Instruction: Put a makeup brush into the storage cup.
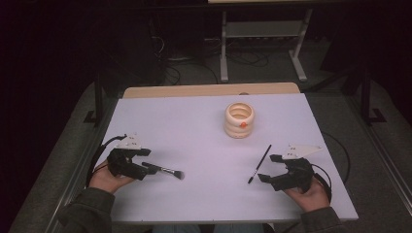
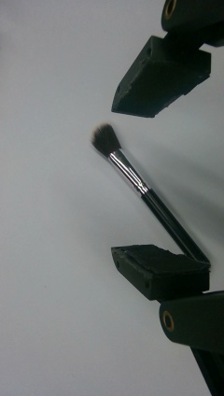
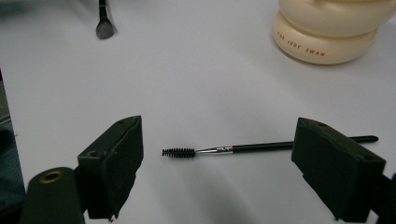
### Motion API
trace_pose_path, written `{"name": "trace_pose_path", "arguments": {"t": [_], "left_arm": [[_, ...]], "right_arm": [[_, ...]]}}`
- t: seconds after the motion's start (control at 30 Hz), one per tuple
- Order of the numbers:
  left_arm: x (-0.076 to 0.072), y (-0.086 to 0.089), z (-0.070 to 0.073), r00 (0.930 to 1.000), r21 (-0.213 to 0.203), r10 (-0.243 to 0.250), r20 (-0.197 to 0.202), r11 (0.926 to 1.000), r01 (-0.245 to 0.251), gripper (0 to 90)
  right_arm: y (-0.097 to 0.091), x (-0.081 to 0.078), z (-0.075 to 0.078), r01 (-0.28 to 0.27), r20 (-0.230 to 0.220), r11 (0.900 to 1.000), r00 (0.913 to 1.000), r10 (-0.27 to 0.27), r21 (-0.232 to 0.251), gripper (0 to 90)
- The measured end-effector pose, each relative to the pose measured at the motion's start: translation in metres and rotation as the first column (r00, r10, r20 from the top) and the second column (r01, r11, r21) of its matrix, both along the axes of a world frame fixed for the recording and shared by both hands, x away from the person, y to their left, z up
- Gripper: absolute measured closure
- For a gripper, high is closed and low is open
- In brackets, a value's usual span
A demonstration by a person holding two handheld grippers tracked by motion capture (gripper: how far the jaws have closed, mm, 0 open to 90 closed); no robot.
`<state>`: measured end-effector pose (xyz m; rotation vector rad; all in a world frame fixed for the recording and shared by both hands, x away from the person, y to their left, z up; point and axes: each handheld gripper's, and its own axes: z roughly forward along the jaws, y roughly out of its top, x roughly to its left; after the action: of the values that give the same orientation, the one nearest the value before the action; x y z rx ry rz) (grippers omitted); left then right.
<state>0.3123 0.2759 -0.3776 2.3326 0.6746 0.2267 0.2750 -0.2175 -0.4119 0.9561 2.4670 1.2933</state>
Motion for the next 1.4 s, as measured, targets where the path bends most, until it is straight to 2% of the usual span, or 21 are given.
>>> {"name": "trace_pose_path", "arguments": {"t": [0.07,0.17,0.23,0.33,0.4,0.43,0.47,0.57,0.67,0.7,0.73,0.77,0.87,0.9,1.07,1.1,1.13,1.17,1.2,1.23,1.4], "left_arm": [[0.006,0.0,-0.001,0.9999,0.005,-0.008,-0.009,1.0,0.008,27.1],[0.017,-0.004,-0.008,0.9986,0.055,-0.025,-0.047,0.9981,0.028,31.1],[0.019,-0.005,-0.01,0.9983,0.076,-0.039,-0.043,0.9963,0.042,31.9],[0.024,-0.009,-0.015,0.9965,0.098,-0.054,-0.065,0.9934,0.06,36.6],[0.026,-0.012,-0.02,0.9942,0.126,-0.072,-0.08,0.9886,0.082,37.7],[0.028,-0.015,-0.025,0.9925,0.157,-0.084,-0.09,0.9828,0.097,39.4],[0.028,-0.015,-0.025,0.9925,0.157,-0.084,-0.09,0.9828,0.097,40.1],[0.033,-0.018,-0.033,0.9865,0.166,-0.089,-0.138,0.9798,0.112,43.5],[0.034,-0.018,-0.035,0.9849,0.175,-0.09,-0.148,0.9779,0.115,46.5],[0.034,-0.019,-0.037,0.9812,0.185,-0.104,-0.162,0.9736,0.134,47.7],[0.034,-0.019,-0.037,0.9812,0.185,-0.104,-0.162,0.9736,0.134,49.0],[0.035,-0.021,-0.04,0.9777,0.206,-0.113,-0.177,0.9672,0.149,49.9],[0.035,-0.022,-0.042,0.9762,0.223,-0.12,-0.18,0.9616,0.16,53.9],[0.036,-0.024,-0.042,0.9745,0.242,-0.139,-0.176,0.9534,0.18,55.9],[0.031,-0.03,-0.043,0.9731,0.277,-0.171,-0.154,0.9379,0.209,64.3],[0.03,-0.033,-0.042,0.9682,0.298,-0.196,-0.156,0.9252,0.235,70.3],[0.029,-0.037,-0.04,0.9622,0.326,-0.221,-0.159,0.9082,0.263,70.3],[0.025,-0.045,-0.039,0.9554,0.382,-0.255,-0.149,0.8764,0.293,78.6],[0.025,-0.045,-0.039,0.9554,0.382,-0.255,-0.149,0.8764,0.293,78.8],[0.026,-0.049,-0.038,0.9552,0.408,-0.243,-0.168,0.865,0.292,79.0],[0.028,-0.054,-0.037,0.9564,0.427,-0.215,-0.197,0.8594,0.281,79.4]], "right_arm": [[-0.001,0.001,-0.001,-0.006,0.0,1.0,1.0,0.006,0.003,15.7],[-0.002,0.004,-0.003,-0.004,-0.022,1.0,0.9998,0.004,0.006,15.6],[-0.002,0.004,-0.003,-0.003,-0.023,1.0,0.9997,0.004,0.004,15.7],[-0.003,0.003,-0.002,-0.007,-0.018,1.0,0.9998,0.007,0.003,15.8],[-0.005,0.004,-0.002,-0.006,-0.012,1.0,0.9999,0.006,0.007,15.8],[-0.007,0.004,-0.003,0.0,-0.025,0.9999,0.9997,0.0,0.016,15.8],[-0.007,0.004,-0.003,0.0,-0.025,0.9999,0.9997,0.0,0.016,15.8],[-0.009,0.004,-0.004,-0.002,-0.029,0.9998,0.9996,0.003,0.018,15.8],[-0.008,0.002,-0.004,-0.005,-0.023,0.9998,0.9997,0.005,0.018,15.9],[-0.009,0.002,-0.003,-0.008,-0.017,0.9998,0.9998,0.009,0.019,16.0],[-0.009,0.002,-0.003,-0.008,-0.017,0.9998,0.9998,0.009,0.019,16.0],[-0.011,0.003,-0.004,-0.005,-0.024,0.9997,0.9997,0.006,0.025,16.0],[-0.011,0.003,-0.004,0.002,-0.034,0.9995,0.9994,-0.001,0.031,16.0],[-0.011,0.003,-0.004,-0.002,-0.025,0.9996,0.9997,0.003,0.03,16.0],[-0.011,0.001,-0.003,-0.006,-0.022,0.9995,0.9997,0.006,0.031,17.2],[-0.01,0.002,-0.003,0.001,-0.034,0.9992,0.9994,0.001,0.04,17.1],[-0.01,0.002,-0.003,0.001,-0.034,0.9992,0.9994,0.001,0.04,17.1],[-0.01,0.003,-0.004,0.002,-0.039,0.999,0.9992,0.0,0.045,17.0],[-0.009,0.003,-0.004,-0.003,-0.04,0.9991,0.9992,0.004,0.043,17.0],[-0.007,0.003,-0.004,-0.007,-0.039,0.9991,0.9992,0.009,0.042,17.1],[-0.005,0.001,-0.003,-0.019,-0.028,0.9993,0.9994,0.02,0.033,17.6]]}}
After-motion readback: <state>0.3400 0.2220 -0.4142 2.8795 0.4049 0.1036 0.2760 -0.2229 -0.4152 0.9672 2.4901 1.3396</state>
